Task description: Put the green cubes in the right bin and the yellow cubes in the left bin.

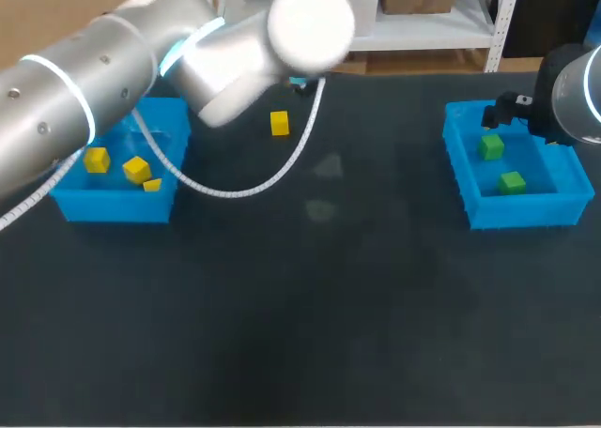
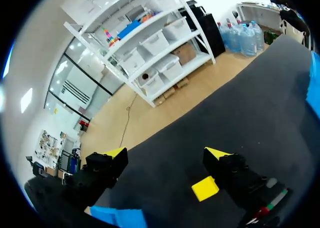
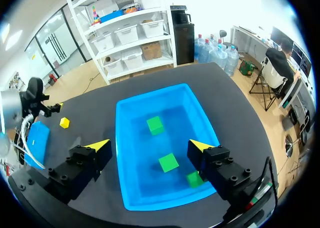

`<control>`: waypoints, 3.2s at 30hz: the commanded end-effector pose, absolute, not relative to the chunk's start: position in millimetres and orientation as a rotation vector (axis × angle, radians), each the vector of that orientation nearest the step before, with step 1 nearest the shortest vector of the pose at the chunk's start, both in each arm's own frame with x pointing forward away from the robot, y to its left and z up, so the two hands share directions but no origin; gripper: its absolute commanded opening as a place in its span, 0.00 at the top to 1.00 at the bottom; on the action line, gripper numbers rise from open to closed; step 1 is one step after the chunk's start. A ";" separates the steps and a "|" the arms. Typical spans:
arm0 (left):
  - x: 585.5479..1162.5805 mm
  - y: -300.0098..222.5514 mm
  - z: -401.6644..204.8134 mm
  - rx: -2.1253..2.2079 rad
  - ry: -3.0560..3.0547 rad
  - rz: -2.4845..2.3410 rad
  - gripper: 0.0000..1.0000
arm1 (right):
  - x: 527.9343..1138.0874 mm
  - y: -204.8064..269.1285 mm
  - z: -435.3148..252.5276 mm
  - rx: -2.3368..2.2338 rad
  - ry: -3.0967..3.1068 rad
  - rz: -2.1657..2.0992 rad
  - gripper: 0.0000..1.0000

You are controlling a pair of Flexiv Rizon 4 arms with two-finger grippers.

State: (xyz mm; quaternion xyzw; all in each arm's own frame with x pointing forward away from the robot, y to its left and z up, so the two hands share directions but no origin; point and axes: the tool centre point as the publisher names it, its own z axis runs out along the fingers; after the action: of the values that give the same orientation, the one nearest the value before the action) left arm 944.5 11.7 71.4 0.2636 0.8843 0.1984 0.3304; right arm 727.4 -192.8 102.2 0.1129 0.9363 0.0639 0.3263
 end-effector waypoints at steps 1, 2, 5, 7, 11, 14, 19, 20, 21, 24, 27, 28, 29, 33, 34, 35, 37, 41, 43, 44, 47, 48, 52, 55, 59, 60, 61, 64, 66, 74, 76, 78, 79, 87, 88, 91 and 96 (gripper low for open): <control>961.8 15.4 95.4 0.783 2.547 0.430 0.00 | 725.4 -193.2 101.1 0.297 2.444 0.169 0.00; 962.4 15.9 98.4 0.814 2.579 0.393 0.00 | 725.4 -193.2 101.1 0.297 2.444 0.169 0.00; 960.7 16.1 105.4 0.885 2.655 0.327 0.00 | 725.4 -193.2 101.1 0.297 2.444 0.169 0.00; 958.9 15.6 107.8 0.939 2.703 0.269 0.00 | 725.4 -193.2 101.1 0.297 2.444 0.169 0.00; 950.3 13.7 108.7 1.075 2.770 0.227 0.00 | 725.4 -193.2 101.1 0.297 2.444 0.169 0.00; 942.6 12.1 107.4 1.169 2.791 0.232 0.00 | 725.4 -193.2 101.1 0.297 2.444 0.169 0.00; 923.5 12.0 107.5 1.347 2.808 0.241 0.00 | 725.4 -193.2 101.1 0.297 2.444 0.169 0.00; 921.1 12.3 107.7 1.367 2.809 0.244 0.00 | 725.4 -193.2 101.1 0.297 2.444 0.169 0.00; 915.6 12.5 108.0 1.404 2.812 0.246 0.00 | 725.4 -193.2 101.1 0.297 2.444 0.169 0.00; 904.9 15.3 108.8 1.489 2.822 0.231 0.00 | 725.4 -193.2 101.1 0.297 2.444 0.169 0.00; 892.9 17.2 107.7 1.569 2.824 0.215 0.00 | 725.4 -193.2 101.1 0.297 2.444 0.169 0.00; 889.1 17.5 106.5 1.592 2.819 0.219 0.00 | 725.4 -193.2 101.1 0.297 2.444 0.169 0.00; 885.5 17.5 104.9 1.615 2.819 0.214 0.00 | 725.4 -193.2 101.1 0.297 2.444 0.169 0.00; 874.4 16.1 94.3 1.681 2.828 0.181 0.00 | 725.4 -193.2 101.1 0.297 2.444 0.169 0.00; 872.6 15.2 90.0 1.693 2.830 0.179 0.00 | 725.4 -193.2 101.1 0.297 2.444 0.169 0.00; 871.7 14.3 85.9 1.694 2.831 0.179 0.00 | 725.4 -193.2 101.1 0.297 2.444 0.169 0.00; 869.4 12.3 75.1 1.720 2.848 0.167 0.00 | 725.4 -193.2 101.1 0.297 2.444 0.169 0.00; 868.0 8.8 50.9 1.734 2.881 0.163 0.00 | 725.4 -193.2 101.1 0.297 2.444 0.169 0.00; 868.8 8.2 40.4 1.725 2.901 0.178 0.00 | 725.4 -193.2 101.1 0.297 2.444 0.169 0.00; 869.0 8.1 36.6 1.732 2.905 0.173 0.00 | 725.4 -193.2 101.1 0.297 2.444 0.169 0.00; 872.9 10.2 28.4 1.711 2.918 0.184 0.00 | 725.4 -193.2 101.1 0.297 2.444 0.169 0.00; 874.9 10.8 26.6 1.697 2.906 0.191 0.00 | 725.4 -193.2 101.1 0.297 2.444 0.169 0.00; 890.8 15.8 18.3 1.606 2.932 0.211 0.00 | 725.4 -193.2 101.1 0.297 2.444 0.169 0.00; 900.2 17.1 13.4 1.557 2.929 0.237 0.00 | 725.4 -193.2 101.1 0.297 2.444 0.169 0.00; 908.2 15.6 5.6 1.539 2.950 0.218 0.00 | 725.4 -193.2 101.1 0.297 2.444 0.169 0.00; 908.6 15.0 4.6 1.539 2.952 0.216 0.00 | 725.4 -193.2 101.1 0.297 2.444 0.169 0.00; 909.2 13.2 2.7 1.543 2.950 0.215 0.00 | 725.4 -193.2 101.1 0.297 2.444 0.169 0.00; 912.8 9.9 -2.2 1.556 2.948 0.206 0.00 | 725.4 -193.2 101.1 0.297 2.444 0.169 0.00; 914.8 7.5 -5.0 1.579 2.949 0.211 0.00 | 725.4 -193.2 101.1 0.297 2.444 0.169 0.00; 917.0 -0.5 -9.9 1.719 2.922 0.269 0.64 | 725.4 -193.2 101.1 0.297 2.444 0.169 0.00; 916.9 -0.9 -11.2 1.747 2.926 0.283 0.95 | 725.4 -193.2 101.1 0.297 2.444 0.169 0.00; 914.9 -1.7 -12.7 1.786 2.920 0.307 1.00 | 725.4 -193.2 101.1 0.297 2.444 0.169 0.00; 913.4 -1.9 -13.7 1.812 2.913 0.319 1.00 | 725.4 -193.2 101.1 0.297 2.444 0.169 0.00; 898.3 -2.0 -14.9 2.053 2.820 0.430 1.00 | 725.4 -193.2 101.1 0.297 2.444 0.169 0.00; 899.4 -1.1 -8.1 2.042 2.793 0.446 1.00 | 725.4 -193.2 101.1 0.297 2.444 0.169 0.00; 909.4 4.3 21.6 1.929 2.701 0.539 1.00 | 725.4 -193.2 101.1 0.297 2.444 0.169 0.00; 928.3 27.0 70.3 1.668 2.682 0.519 1.00 | 725.4 -193.2 101.1 0.297 2.444 0.169 0.00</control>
State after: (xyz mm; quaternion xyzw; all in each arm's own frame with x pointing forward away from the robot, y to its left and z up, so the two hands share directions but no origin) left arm 922.0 19.5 44.0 0.5690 0.8083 0.1085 0.1056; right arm 727.4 -192.7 102.2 0.1129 0.9363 0.0639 0.3263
